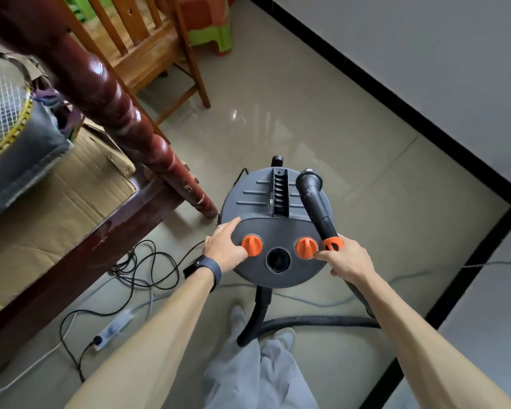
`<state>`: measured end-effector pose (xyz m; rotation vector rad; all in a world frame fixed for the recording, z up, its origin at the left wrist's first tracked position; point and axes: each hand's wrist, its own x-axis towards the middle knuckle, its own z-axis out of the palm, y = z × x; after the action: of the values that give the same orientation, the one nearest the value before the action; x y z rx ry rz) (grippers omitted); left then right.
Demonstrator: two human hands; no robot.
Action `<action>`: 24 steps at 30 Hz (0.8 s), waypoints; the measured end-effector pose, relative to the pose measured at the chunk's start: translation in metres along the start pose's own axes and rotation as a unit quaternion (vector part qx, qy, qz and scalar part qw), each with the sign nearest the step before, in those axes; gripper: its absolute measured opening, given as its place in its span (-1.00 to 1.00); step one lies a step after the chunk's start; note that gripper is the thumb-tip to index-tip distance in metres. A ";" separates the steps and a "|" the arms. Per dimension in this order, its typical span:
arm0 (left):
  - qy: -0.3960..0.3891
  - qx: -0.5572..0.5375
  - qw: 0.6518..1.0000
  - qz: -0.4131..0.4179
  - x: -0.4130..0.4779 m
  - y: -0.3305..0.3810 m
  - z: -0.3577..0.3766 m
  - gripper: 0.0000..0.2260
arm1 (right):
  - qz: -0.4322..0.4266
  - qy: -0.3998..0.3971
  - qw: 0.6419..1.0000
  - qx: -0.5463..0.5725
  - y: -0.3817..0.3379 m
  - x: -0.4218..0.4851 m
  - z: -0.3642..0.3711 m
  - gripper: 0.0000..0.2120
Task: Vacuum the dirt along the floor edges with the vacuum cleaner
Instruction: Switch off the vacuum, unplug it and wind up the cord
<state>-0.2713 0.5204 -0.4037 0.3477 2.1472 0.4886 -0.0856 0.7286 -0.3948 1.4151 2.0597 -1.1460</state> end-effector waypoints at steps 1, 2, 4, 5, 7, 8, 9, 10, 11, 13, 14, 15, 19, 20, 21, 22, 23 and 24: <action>-0.024 0.022 0.999 0.004 -0.004 0.002 -0.001 -0.19 | -0.003 -0.008 1.000 -0.019 0.003 -0.003 -0.005 -0.79; -0.022 0.068 0.997 0.018 -0.009 0.006 -0.003 -0.16 | -0.004 -0.018 0.999 -0.044 0.004 -0.006 -0.011 -0.79; 0.081 0.210 0.967 0.122 -0.024 0.022 -0.001 -0.11 | -0.008 -0.027 0.993 -0.112 0.003 -0.013 -0.022 -0.72; 0.140 0.269 0.930 0.209 -0.033 0.034 0.002 -0.08 | -0.017 -0.022 0.989 -0.146 -0.001 -0.017 -0.026 -0.67; 0.186 0.319 0.848 0.380 -0.046 0.065 0.012 -0.04 | -0.062 -0.031 0.979 -0.193 -0.017 -0.029 -0.030 -0.54; 0.178 0.335 0.819 0.430 -0.050 0.081 0.014 -0.06 | -0.094 -0.049 0.972 -0.211 -0.029 -0.037 -0.029 -0.50; 0.162 0.355 0.801 0.453 -0.051 0.095 0.013 -0.12 | -0.127 -0.063 0.965 -0.223 -0.040 -0.044 -0.029 -0.46; 0.158 0.377 0.790 0.457 -0.052 0.105 0.009 -0.23 | -0.155 -0.063 0.960 -0.226 -0.048 -0.051 -0.030 -0.46; 0.167 0.393 0.785 0.448 -0.051 0.112 -0.001 -0.40 | -0.177 -0.045 0.958 -0.222 -0.053 -0.056 -0.035 -0.49; 0.164 0.375 0.809 0.421 -0.049 0.111 -0.021 -0.73 | -0.193 0.005 0.957 -0.216 -0.050 -0.060 -0.053 -0.57; 0.153 0.353 0.834 0.396 -0.048 0.104 -0.031 -0.81 | -0.198 0.022 0.956 -0.215 -0.043 -0.060 -0.064 -0.61; 0.147 0.330 0.857 0.368 -0.047 0.094 -0.039 -0.83 | -0.209 0.036 0.955 -0.207 -0.034 -0.059 -0.073 -0.64; 0.184 0.237 0.919 0.258 -0.049 0.037 -0.058 -0.87 | -0.239 0.116 0.949 -0.169 -0.002 -0.046 -0.090 -0.58; 0.183 0.228 0.928 0.232 -0.051 0.025 -0.058 -0.85 | -0.232 0.104 0.952 -0.171 0.001 -0.041 -0.090 -0.56; 0.177 0.228 0.932 0.218 -0.052 0.015 -0.057 -0.85 | -0.232 0.080 0.952 -0.181 0.001 -0.037 -0.088 -0.57; 0.173 0.233 0.934 0.210 -0.053 0.007 -0.056 -0.86 | -0.236 0.054 0.950 -0.198 0.000 -0.033 -0.084 -0.58; 0.166 0.238 0.935 0.204 -0.054 0.002 -0.055 -0.88 | -0.242 0.036 0.946 -0.215 -0.002 -0.031 -0.079 -0.58; 0.155 0.236 0.940 0.194 -0.055 0.001 -0.053 -0.86 | -0.249 0.030 0.939 -0.234 -0.006 -0.029 -0.073 -0.59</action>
<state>-0.2830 0.4868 -0.3356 1.0373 2.5040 0.2456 -0.0694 0.7693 -0.3293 0.7303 2.5970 -0.6942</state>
